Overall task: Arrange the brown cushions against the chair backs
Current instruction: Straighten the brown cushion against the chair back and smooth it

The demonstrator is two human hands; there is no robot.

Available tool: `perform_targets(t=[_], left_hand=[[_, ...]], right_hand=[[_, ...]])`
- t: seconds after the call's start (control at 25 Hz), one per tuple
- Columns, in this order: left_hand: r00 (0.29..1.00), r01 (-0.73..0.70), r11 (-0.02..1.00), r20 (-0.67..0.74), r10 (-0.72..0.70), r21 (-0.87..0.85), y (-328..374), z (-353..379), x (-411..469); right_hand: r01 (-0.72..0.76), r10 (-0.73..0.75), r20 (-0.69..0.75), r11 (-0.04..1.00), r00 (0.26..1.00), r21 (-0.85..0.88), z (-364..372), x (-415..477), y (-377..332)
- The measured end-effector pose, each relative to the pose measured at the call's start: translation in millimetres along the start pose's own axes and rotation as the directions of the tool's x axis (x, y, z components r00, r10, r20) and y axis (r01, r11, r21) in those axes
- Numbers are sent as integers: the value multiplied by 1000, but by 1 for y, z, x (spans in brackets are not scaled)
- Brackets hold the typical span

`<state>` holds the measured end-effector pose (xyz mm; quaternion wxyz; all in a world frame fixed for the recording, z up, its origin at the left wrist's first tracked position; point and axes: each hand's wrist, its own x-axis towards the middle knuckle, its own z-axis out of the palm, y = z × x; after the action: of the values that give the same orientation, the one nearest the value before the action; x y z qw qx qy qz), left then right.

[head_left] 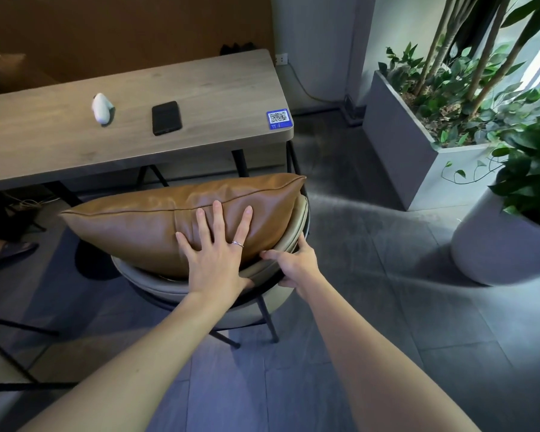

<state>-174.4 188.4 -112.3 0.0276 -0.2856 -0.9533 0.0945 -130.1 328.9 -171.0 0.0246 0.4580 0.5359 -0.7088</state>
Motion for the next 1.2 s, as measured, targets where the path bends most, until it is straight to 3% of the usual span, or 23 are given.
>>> perform_targets(t=[0.24,0.48,0.6,0.76,1.04,1.2], left_hand=[[1000,5,1000,-21,-5,3,-2,4,-4],[1000,8,1000,-13,-8,-24,-1,3,-11],[999,-30,993,15,32,-110,-8,-6,-14],[985,-114,964,98,140,-239,-34,-27,-28],[995,5,952,94,25,-305,-108,-76,-93],[997,77,944,48,-65,-322,-172,-111,-162]], right_hand=[[70,-69,47,998,996,-1,2,-2,4],[160,-147,66,937,987,-310,2,-19,4],[189,-190,63,778,980,-599,-3,-31,5],[283,-338,125,470,933,-836,-4,-62,5],[497,-543,372,97,752,-862,49,-144,-17],[654,-598,547,-50,586,-755,106,-231,-18]])
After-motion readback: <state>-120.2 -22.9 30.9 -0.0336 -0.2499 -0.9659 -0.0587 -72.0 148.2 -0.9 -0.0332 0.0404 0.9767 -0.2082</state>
